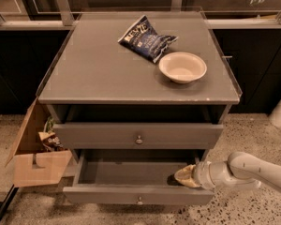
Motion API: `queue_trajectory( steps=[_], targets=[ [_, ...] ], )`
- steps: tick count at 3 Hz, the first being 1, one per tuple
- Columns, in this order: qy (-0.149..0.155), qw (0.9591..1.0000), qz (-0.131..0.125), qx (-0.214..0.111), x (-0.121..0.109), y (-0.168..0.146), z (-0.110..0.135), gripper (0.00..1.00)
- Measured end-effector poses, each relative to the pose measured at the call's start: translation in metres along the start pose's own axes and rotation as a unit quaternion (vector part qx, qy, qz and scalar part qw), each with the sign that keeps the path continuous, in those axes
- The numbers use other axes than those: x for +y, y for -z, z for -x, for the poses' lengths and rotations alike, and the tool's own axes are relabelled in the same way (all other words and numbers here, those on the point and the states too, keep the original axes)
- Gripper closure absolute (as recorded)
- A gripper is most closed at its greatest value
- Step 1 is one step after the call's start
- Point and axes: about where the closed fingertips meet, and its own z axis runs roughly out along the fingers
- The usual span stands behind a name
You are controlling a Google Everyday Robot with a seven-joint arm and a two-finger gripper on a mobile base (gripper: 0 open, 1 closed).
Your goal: Open middle drawer
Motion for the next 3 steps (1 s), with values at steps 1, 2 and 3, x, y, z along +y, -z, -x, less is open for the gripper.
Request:
queue_trajectory(
  steps=[1,2,3],
  targets=[
    [-0.002,0.9995,0.030,0.002,0.013,-0.002,-0.005,1.00],
    [-0.003,0.9992,0.039,0.003,0.017,-0.002,-0.005,1.00],
    [-0.013,0.9981,0.059,-0.009,0.033,0.006,-0.014,1.00]
  ],
)
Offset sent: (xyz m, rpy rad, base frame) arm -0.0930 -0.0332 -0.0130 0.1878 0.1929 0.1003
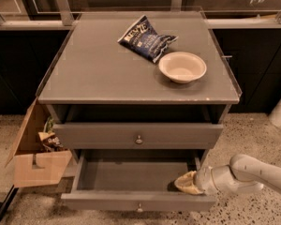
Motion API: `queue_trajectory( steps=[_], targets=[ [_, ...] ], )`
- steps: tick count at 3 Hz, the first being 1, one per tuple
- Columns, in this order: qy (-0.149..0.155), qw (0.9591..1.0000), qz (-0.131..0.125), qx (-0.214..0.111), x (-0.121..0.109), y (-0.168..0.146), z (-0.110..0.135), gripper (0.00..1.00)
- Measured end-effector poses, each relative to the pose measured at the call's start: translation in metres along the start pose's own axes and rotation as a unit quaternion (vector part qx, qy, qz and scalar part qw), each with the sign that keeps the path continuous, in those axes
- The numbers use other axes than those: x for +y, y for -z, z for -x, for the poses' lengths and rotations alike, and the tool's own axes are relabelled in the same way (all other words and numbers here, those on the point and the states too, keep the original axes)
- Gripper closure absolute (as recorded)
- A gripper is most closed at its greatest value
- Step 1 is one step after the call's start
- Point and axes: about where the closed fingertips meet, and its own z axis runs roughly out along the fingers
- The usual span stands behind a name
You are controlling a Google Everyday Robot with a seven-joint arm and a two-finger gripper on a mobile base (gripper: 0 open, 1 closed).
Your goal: Open middle drawer
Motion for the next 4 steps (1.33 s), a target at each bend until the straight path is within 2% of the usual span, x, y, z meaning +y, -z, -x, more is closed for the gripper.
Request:
queue_trajectory(
  steps=[1,2,3,4],
  targets=[
    [0.000,1.0000,0.000,0.000,0.000,0.000,0.002,1.00],
    [-0.022,0.9995,0.012,-0.019,0.025,0.011,-0.011,0.98],
    [-0.022,0.9995,0.012,-0.019,0.025,0.011,-0.011,0.78],
    [-0.041,0.9984,0.021,-0.033,0.045,0.018,-0.022,0.54]
  ],
)
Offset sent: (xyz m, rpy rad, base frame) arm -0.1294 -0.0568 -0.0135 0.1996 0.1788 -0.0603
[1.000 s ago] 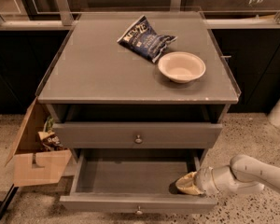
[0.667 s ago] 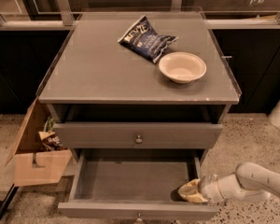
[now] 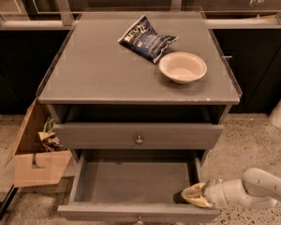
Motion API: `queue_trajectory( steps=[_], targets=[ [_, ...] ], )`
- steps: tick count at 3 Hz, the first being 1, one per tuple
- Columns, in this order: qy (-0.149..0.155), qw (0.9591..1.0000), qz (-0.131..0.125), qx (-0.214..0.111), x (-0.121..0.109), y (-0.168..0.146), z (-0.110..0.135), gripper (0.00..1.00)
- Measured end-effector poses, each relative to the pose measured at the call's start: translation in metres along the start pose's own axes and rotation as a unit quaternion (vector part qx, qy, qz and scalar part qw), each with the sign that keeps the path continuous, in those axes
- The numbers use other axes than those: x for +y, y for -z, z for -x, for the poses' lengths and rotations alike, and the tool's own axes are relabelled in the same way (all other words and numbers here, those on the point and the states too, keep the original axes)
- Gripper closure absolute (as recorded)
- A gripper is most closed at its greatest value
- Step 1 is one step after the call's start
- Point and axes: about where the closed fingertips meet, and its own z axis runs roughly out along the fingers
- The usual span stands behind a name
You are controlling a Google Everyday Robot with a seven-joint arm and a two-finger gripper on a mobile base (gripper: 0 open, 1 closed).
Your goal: Open middle drawer
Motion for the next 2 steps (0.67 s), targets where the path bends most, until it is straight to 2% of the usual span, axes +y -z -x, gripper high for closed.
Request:
queue_trajectory(
  steps=[2],
  targets=[
    [-0.002,1.0000,0.001,-0.001,-0.0006,0.0003,0.0058,0.08]
  ],
)
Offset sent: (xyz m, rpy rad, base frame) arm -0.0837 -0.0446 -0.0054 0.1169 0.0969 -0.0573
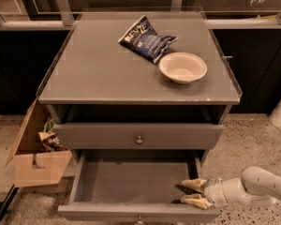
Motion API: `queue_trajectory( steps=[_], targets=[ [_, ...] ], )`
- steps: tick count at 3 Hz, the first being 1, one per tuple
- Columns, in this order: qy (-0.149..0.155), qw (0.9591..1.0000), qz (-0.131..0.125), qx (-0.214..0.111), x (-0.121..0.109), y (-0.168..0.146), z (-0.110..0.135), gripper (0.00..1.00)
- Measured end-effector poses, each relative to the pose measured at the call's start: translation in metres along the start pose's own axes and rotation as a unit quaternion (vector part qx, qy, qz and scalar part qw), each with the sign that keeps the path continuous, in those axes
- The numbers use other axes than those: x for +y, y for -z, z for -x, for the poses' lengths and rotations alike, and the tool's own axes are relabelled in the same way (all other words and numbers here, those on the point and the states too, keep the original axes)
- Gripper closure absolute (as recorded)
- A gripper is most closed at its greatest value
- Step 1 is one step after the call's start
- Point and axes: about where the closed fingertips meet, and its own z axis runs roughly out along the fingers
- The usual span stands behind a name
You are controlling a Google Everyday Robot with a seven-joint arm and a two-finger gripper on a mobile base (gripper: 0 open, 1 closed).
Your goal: Open middle drawer
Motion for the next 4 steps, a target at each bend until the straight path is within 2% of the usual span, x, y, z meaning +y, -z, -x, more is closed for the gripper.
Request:
queue_trajectory(
  steps=[1,4],
  targets=[
    [0.000,1.0000,0.000,0.000,-0.005,-0.001,0.004,0.00],
    [0.000,1.0000,0.000,0.000,-0.016,-0.004,0.010,0.00]
  ],
)
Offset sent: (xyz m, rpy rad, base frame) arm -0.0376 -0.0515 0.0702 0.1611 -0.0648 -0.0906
